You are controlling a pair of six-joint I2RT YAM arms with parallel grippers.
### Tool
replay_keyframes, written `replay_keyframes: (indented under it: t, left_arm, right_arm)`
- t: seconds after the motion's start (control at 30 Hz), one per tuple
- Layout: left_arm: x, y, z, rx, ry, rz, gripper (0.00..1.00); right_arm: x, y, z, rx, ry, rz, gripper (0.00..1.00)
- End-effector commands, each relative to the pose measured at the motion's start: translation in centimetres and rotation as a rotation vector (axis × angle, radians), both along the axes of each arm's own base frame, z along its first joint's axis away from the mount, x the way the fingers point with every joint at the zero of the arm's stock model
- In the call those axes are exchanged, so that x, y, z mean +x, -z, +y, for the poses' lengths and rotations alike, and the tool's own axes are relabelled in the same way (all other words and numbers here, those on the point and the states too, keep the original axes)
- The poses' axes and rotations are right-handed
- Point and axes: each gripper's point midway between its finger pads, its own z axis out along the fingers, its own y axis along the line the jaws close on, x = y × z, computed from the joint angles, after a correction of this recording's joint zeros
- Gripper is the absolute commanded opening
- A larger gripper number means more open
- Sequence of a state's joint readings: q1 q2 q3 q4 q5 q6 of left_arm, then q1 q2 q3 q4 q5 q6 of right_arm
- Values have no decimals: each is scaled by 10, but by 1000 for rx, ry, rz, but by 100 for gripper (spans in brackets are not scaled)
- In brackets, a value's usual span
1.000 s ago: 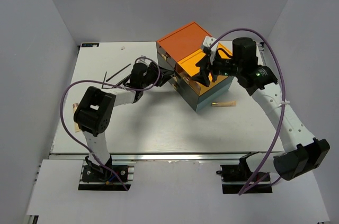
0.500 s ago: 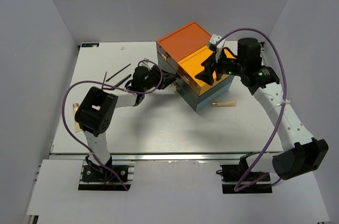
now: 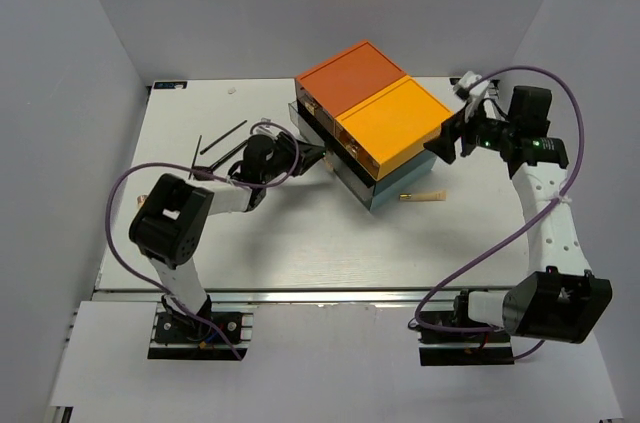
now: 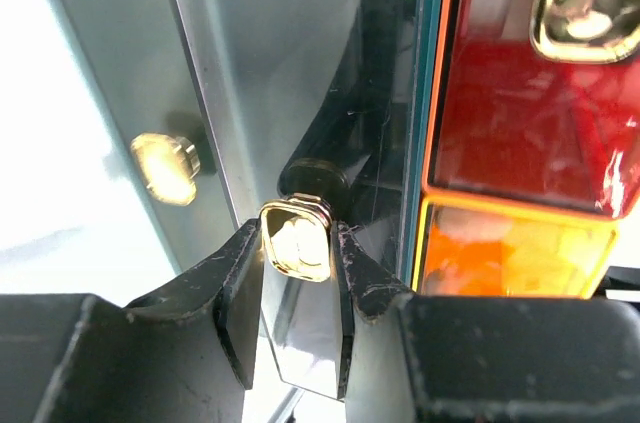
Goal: Organize the makeup
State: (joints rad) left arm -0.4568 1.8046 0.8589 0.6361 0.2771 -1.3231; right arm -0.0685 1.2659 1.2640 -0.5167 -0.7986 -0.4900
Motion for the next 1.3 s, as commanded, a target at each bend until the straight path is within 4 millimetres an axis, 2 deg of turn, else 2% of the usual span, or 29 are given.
replay_keyframes:
  t: [0.0,0.03,0.07,0.1,0.13,0.17,0.2,0.23,0.27,0.3,0.33,0.37,0.4,0.5,0.53,0.57,0.63,0.7,0.77,0.83,0.87,0.93,0.97,1.03,1.07,1.13,1.17,1.2,1.27]
  left_arm:
    - [-41,-2,1,57,93,5,7]
    - [-48,5,4,69,95,21,7]
    - [-52,-1,6,72,95,10,7]
    - [-55,0,9,78,95,15,7]
    - [-58,0,10,81,95,18,7]
    - [-62,6,13,96,92,34,7]
    - [-64,0,15,97,88,25,7]
    - [-66,1,17,106,85,28,8]
    - [-69,6,21,128,81,39,9]
    - [-71,10,26,148,62,53,12]
    - [-73,4,29,149,54,41,18]
    - [-76,7,31,158,48,47,30]
    - [-77,8,34,164,42,50,55]
    - [-77,2,37,174,27,36,79]
    - [-75,-3,37,174,21,28,82]
    - [-74,-4,40,186,14,32,83]
    - [-70,-12,45,209,-9,28,87]
    - [-65,-24,53,229,-44,15,91]
    - [-66,-33,71,276,-105,5,97]
    - [-69,-37,87,303,-149,6,98]
    - [-70,-46,101,312,-192,-10,98]
    - [-81,-32,120,352,-225,43,98]
    - [-83,-40,133,344,-260,29,98]
    - [-89,-40,144,348,-283,36,98]
    - [-91,-32,160,381,-341,62,98]
    - [-97,-41,171,390,-379,46,98]
    - [-100,-39,179,413,-397,58,98]
    - [-102,-43,186,425,-420,49,98]
    - [-104,-44,193,467,-433,53,98]
  right_arm:
    - [-38,14,-3,-254,-241,-148,77]
    - [-46,30,-7,-304,-280,-143,78]
    - [-50,38,-11,-394,-352,-211,78]
    - [-56,51,-16,-436,-374,-199,79]
    - [-66,73,-17,-450,-404,-152,81]
    - [-69,83,-20,-495,-446,-182,85]
    - [-73,97,-24,-530,-465,-168,88]
    - [-69,105,-27,-556,-465,-182,90]
    - [-75,125,-29,-560,-470,-149,89]
    - [-73,136,-34,-593,-465,-144,89]
    - [-72,145,-36,-606,-464,-142,89]
    - [-67,157,-38,-621,-455,-153,89]
    - [-64,164,-43,-640,-439,-148,89]
    - [-47,180,-49,-654,-368,-143,89]
    - [-43,188,-51,-661,-365,-138,89]
    - [-33,189,-53,-675,-349,-168,89]
    - [-27,205,-57,-689,-339,-146,89]
    - [-16,208,-60,-704,-327,-155,89]
    - [-8,218,-63,-695,-313,-118,89]
    - [1,224,-63,-690,-316,-97,89]
    - [3,225,-63,-685,-321,-91,89]
    - [7,228,-60,-673,-343,-83,89]
    - [9,230,-59,-674,-356,-86,89]
    - [9,237,-59,-678,-375,-68,89]
    - [10,239,-59,-680,-382,-67,89]
    - [7,247,-59,-686,-410,-47,86]
    - [6,249,-59,-687,-423,-38,84]
    - [4,251,-59,-697,-453,-42,77]
    - [-9,261,-60,-685,-500,30,70]
